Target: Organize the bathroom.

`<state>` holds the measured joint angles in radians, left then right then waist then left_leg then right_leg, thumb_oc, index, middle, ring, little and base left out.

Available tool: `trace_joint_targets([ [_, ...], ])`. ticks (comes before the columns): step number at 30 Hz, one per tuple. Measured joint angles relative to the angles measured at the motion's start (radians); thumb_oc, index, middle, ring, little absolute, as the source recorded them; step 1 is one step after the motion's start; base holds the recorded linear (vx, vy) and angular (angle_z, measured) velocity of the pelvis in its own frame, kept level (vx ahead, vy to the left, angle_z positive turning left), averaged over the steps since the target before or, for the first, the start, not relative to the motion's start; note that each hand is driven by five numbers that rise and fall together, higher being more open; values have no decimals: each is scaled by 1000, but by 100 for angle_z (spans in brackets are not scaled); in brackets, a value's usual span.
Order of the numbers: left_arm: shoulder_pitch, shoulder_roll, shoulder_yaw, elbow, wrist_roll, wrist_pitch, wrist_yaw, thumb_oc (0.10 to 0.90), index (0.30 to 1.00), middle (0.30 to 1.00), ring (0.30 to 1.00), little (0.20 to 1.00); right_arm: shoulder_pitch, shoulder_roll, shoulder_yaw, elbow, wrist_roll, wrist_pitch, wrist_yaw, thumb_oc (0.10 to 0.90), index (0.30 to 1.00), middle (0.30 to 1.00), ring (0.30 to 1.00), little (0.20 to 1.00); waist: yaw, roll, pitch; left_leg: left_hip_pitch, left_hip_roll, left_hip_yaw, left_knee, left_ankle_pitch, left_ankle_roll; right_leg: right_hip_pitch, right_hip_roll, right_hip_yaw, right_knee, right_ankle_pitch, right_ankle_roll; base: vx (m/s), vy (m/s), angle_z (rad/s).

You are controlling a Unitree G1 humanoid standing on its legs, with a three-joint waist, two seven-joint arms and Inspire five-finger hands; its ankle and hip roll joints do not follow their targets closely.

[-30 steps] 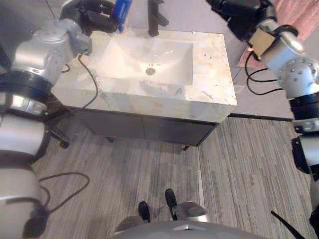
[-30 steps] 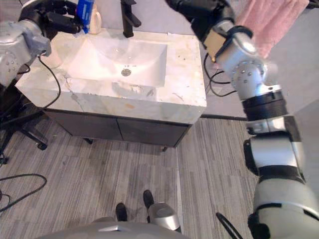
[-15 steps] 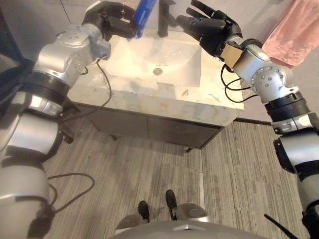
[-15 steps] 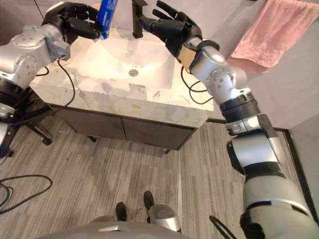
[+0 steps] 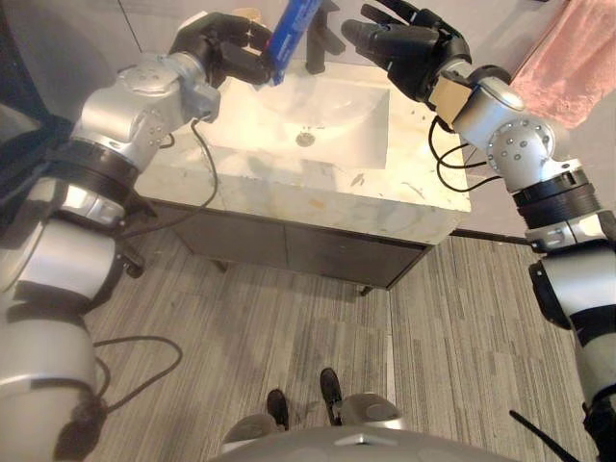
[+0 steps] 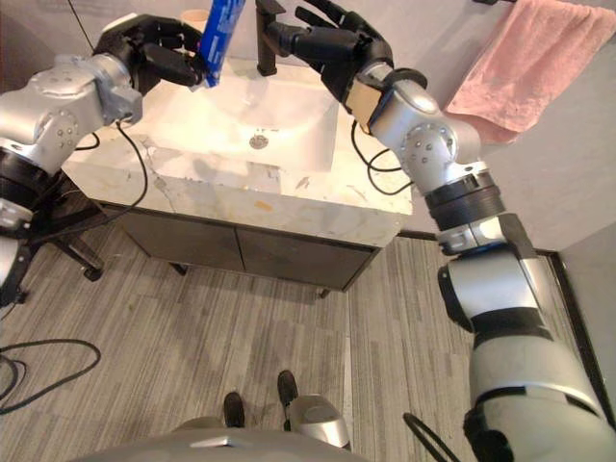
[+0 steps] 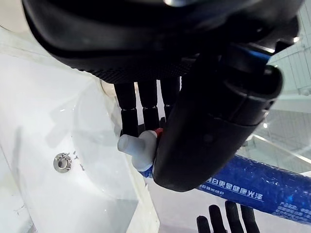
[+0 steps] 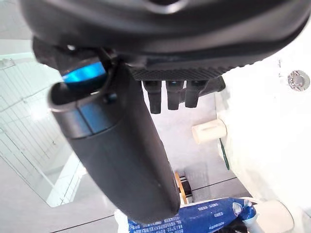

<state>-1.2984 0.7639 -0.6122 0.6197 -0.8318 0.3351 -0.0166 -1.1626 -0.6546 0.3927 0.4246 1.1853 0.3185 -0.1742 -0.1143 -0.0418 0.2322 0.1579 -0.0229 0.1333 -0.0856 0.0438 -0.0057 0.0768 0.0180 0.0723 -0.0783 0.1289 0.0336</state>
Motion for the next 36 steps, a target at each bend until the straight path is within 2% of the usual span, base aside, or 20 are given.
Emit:
trace_joint_targets([
  [15,0,-23,-1,0,0,22,-16,400,300,300,300,300,-1,65,1,0,0,-6,4,800,900,900,900,900,-1,1,-1,11,1,-1,0,3,-1,11,1,-1,0,-2,-2,0,0,0],
  [20,0,-26,-1,0,1,27,-18,400,300,300,300,300,-1,67,1,0,0,-7,4,800,900,900,900,900,0,1,-1,11,1,-1,0,3,-1,11,1,-1,0,-2,-2,0,0,0],
  [32,0,-33,-1,10,5,85,-55,400,300,300,300,300,-1,67,15,16,-3,-9,4,800,900,900,900,900,0,1,-1,22,1,0,0,3,-1,23,1,0,0,-2,-2,0,0,0],
  [33,0,-33,-1,10,5,86,-57,400,300,300,300,300,-1,67,17,18,-3,-9,4,725,787,787,787,787,-1,1,-1,23,1,0,0,3,-1,23,1,0,0,-2,-2,0,0,0],
  [34,0,-34,-1,10,7,89,-57,400,300,300,300,300,-1,67,18,22,-3,-9,5,591,587,587,587,587,0,1,-1,24,1,0,0,3,-1,25,1,0,0,-2,-3,0,0,0],
  [35,0,-34,-1,10,7,93,-58,400,300,300,300,300,-1,67,19,24,-3,-9,7,576,564,564,564,564,0,2,-1,25,1,0,0,3,-1,25,1,-1,0,-2,-3,0,0,0],
  [36,0,-34,-1,10,7,97,-58,400,300,300,300,300,-1,67,21,24,-3,-9,7,518,476,476,476,476,0,3,-1,25,1,-1,0,3,-1,26,1,-1,0,-2,-3,0,0,0],
])
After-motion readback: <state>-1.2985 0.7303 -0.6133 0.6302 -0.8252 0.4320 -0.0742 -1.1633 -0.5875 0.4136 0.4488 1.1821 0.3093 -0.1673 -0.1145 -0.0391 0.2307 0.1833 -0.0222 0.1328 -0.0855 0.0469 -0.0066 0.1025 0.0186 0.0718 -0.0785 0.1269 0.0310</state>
